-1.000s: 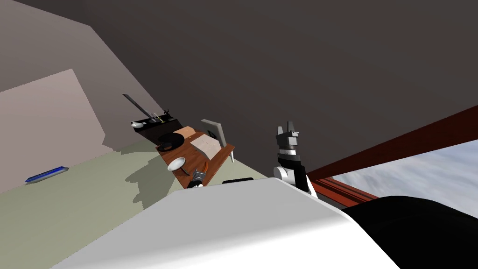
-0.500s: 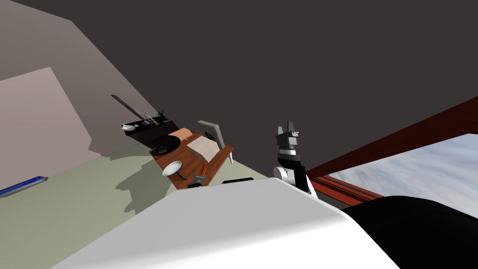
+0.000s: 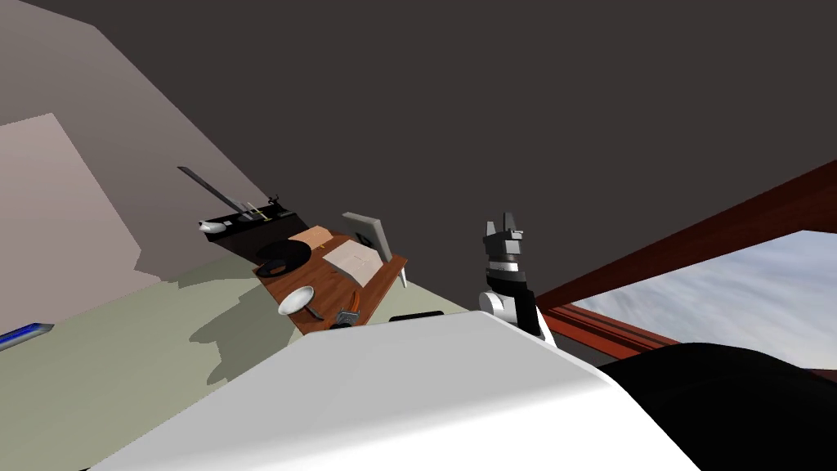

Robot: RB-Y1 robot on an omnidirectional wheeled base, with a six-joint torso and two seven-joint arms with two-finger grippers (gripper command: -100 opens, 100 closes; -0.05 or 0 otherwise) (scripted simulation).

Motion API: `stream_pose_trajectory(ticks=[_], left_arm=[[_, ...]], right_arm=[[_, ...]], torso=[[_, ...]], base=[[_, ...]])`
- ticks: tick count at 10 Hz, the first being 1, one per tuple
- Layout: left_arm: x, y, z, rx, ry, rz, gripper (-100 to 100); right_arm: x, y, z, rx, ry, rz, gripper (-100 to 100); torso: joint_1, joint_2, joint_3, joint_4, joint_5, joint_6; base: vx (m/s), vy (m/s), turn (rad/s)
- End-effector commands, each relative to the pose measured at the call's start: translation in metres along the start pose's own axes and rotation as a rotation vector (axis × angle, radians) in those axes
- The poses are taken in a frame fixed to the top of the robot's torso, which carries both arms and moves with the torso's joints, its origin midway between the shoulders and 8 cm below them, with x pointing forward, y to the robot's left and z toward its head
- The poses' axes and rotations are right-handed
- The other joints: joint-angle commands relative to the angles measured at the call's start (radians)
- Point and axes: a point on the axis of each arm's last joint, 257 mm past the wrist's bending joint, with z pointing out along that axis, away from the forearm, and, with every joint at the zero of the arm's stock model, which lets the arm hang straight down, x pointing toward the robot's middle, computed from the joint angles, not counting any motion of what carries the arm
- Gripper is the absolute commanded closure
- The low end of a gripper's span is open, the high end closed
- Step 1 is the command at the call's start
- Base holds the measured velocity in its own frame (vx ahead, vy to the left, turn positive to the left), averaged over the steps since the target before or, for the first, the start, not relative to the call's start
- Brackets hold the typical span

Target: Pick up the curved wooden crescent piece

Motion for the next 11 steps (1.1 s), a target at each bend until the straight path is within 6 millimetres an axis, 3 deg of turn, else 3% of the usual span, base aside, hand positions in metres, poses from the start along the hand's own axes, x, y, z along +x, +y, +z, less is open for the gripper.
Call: stream_pose_trajectory(ticks=[1, 3, 5, 6, 7, 11], left_arm=[[-0.01, 0.002, 0.0, -0.008, -0.023, -0.014, -100], [-0.027, 0.007, -0.001, -0.026, -0.068, -0.037, -100], [-0.025, 0.006, -0.001, -0.026, -0.065, -0.033, -100], [-0.025, 0.006, -0.001, -0.026, -0.066, -0.034, 0], [-0.022, 0.02, -0.004, -0.027, -0.063, -0.032, -100], [-0.01, 0.064, -0.016, -0.035, -0.056, -0.022, -100]], right_arm=[[0.0, 0.0, 0.0, 0.0, 0.0, 0.0, 0], [0.0, 0.0, 0.0, 0.0, 0.0, 0.0, 0], [0.0, 0.0, 0.0, 0.0, 0.0, 0.0, 0], [0.0, 0.0, 0.0, 0.0, 0.0, 0.0, 0], [0.0, 0.0, 0.0, 0.0, 0.0, 0.0, 0], [0.0, 0.0, 0.0, 0.0, 0.0, 0.0, 0]], torso=[[0.0, 0.0, 0.0, 0.0, 0.0, 0.0], [0.0, 0.0, 0.0, 0.0, 0.0, 0.0], [0.0, 0.0, 0.0, 0.0, 0.0, 0.0], [-0.001, 0.001, 0.001, 0.0, 0.0, 0.0], [-0.001, 0.002, 0.001, 0.0, 0.0, 0.0], [0.008, -0.002, -0.001, 0.0, 0.002, 0.0]], base=[[0.016, 0.009, -0.034], [0.029, 0.019, -0.098], [0.015, 0.01, -0.005], [0.0, 0.0, 0.0], [0.028, 0.062, 0.04], [0.055, 0.14, 0.035]])
